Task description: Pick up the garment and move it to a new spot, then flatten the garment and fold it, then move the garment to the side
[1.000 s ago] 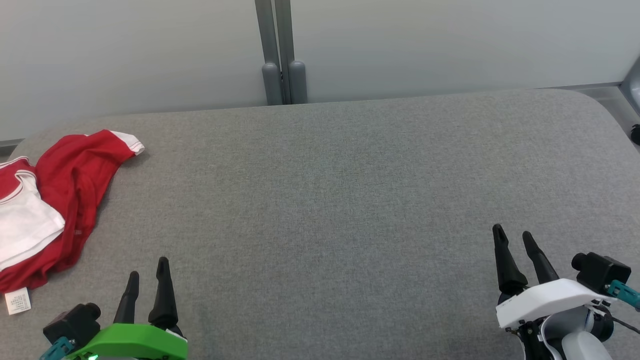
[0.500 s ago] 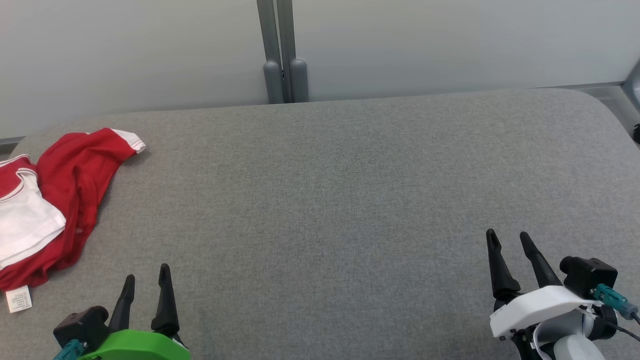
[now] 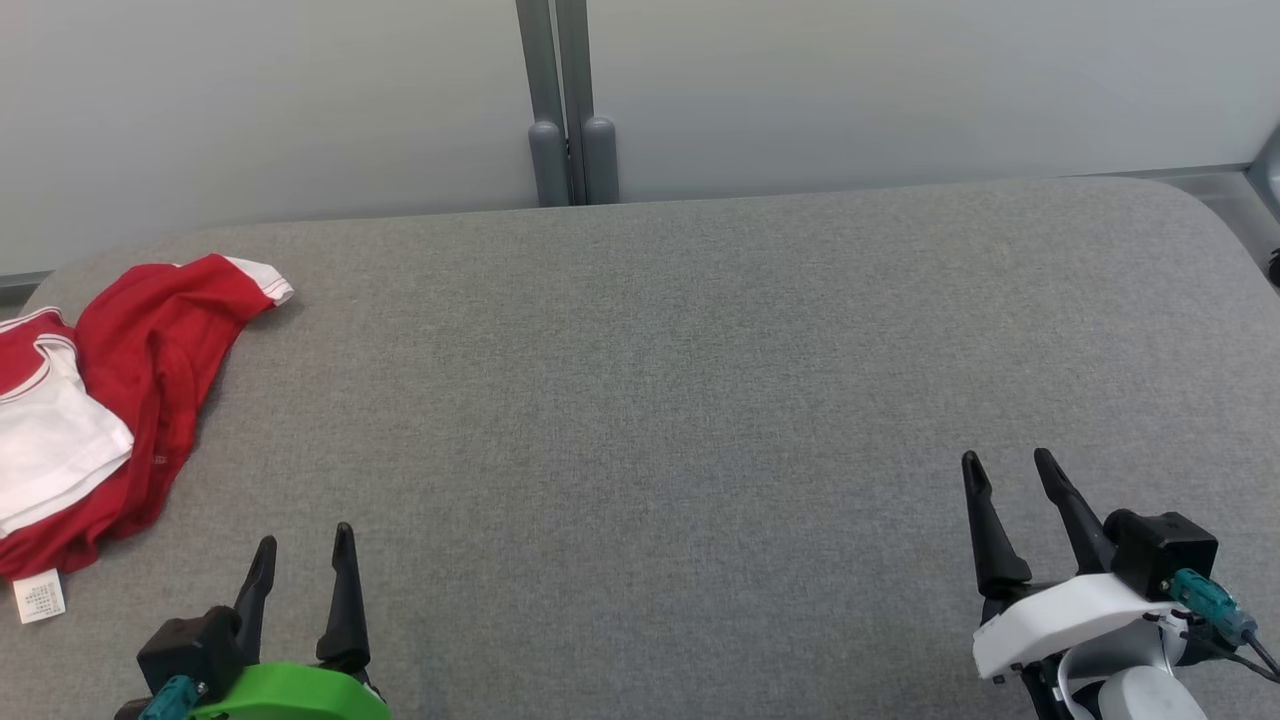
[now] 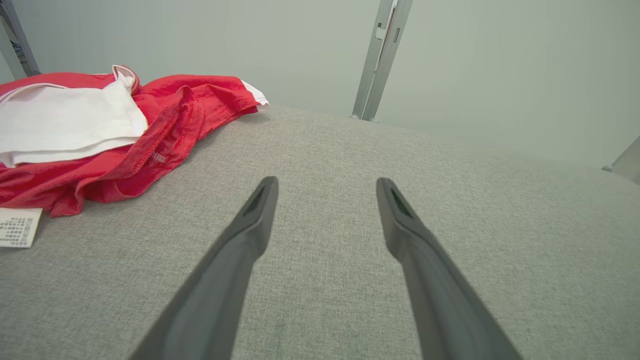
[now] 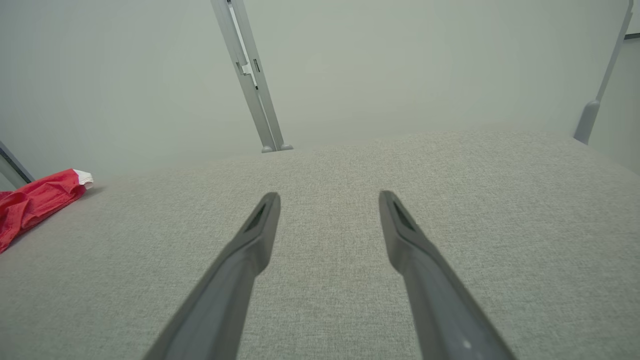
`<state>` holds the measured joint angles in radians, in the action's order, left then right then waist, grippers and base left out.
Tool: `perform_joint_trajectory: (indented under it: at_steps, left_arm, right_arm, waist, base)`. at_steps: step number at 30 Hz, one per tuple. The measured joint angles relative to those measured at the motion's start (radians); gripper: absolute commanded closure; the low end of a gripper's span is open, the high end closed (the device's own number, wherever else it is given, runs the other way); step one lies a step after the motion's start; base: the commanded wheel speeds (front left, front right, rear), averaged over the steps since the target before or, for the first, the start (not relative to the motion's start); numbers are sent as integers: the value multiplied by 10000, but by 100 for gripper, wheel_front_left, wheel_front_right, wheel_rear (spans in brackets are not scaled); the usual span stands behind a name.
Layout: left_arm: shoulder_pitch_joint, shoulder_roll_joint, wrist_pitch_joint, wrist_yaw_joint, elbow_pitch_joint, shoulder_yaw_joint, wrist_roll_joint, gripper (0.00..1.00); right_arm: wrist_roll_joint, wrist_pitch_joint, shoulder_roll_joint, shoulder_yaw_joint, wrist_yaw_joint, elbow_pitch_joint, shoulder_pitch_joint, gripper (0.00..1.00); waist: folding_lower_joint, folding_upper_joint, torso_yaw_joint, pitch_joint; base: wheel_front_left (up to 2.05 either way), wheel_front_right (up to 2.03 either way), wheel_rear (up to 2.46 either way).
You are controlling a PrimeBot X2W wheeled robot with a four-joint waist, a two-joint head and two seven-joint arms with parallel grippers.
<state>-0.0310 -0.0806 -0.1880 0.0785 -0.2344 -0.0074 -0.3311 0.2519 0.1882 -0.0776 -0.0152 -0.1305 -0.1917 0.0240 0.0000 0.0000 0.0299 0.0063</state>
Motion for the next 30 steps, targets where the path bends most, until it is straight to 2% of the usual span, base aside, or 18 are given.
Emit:
perform_joint_trajectory:
  at_steps: [22,30]
  left_arm:
    - [-104,33,-474,169,-205,-2,1682,0]
    - [-153,73,-600,267,-313,98,2121,0]
  right_arm:
    - [-1235,445,-27,151,-2,61,0,0]
    - [-1350,602,59,336,-2,-6,-61,0]
  waist:
    - [0,0,71,-16]
    - [0,0,49,-30]
  base:
    - [0,0,0]
    - [0,0,0]
